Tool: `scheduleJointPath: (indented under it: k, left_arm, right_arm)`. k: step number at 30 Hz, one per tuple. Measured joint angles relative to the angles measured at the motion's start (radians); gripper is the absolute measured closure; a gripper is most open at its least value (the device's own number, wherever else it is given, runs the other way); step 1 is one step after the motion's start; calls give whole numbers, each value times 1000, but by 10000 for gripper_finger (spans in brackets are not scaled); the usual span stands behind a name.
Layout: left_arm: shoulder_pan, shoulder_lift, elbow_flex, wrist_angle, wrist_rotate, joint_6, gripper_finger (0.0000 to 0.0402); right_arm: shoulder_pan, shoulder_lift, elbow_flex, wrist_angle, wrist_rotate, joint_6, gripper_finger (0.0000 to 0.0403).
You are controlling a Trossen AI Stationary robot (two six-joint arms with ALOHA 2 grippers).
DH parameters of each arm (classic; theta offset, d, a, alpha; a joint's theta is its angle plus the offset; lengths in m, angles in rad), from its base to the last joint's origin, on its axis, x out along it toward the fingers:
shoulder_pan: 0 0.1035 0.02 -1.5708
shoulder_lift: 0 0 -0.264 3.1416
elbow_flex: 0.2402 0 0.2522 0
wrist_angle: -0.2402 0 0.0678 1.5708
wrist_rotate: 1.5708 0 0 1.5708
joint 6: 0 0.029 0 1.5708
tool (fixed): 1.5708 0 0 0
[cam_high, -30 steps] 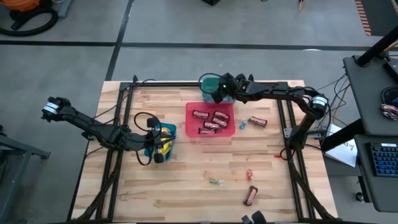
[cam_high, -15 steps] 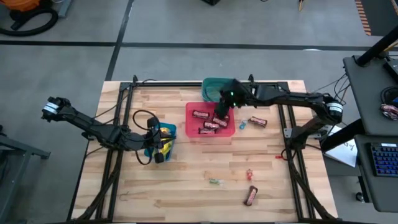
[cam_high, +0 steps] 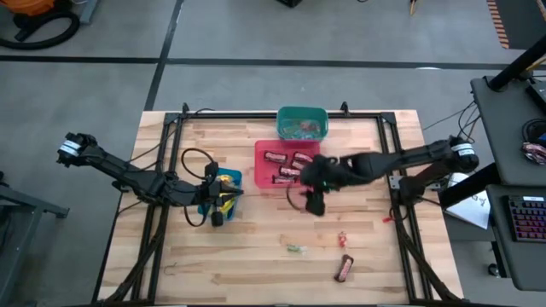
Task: Sort candy
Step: Put the green gummy into the green bin
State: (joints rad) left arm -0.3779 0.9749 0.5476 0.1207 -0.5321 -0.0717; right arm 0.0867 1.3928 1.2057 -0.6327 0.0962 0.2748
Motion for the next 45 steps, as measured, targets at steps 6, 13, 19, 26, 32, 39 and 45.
scheduleJointPath:
  k: [6,13,19,26,32,39,45]
  left_arm:
    - [0,0,0,0,0,-11,401]
    - [0,47,0,24,1,-34,401]
    - [-6,107,0,80,2,-51,401]
    - [-22,137,0,96,2,-51,401]
    - [-34,139,0,98,2,-53,401]
    - [-35,140,0,100,2,-61,401]
    - [-35,140,0,100,2,-65,401]
  right_arm:
    - [157,14,-7,2,9,-25,252]
    - [310,103,-30,68,88,-66,252]
    - [368,205,-30,131,86,35,252]
    - [407,314,-30,146,63,141,252]
    - [430,401,-29,210,27,198,252]
    - [430,472,-29,243,36,242,253]
    - [430,470,-29,249,51,251,292]
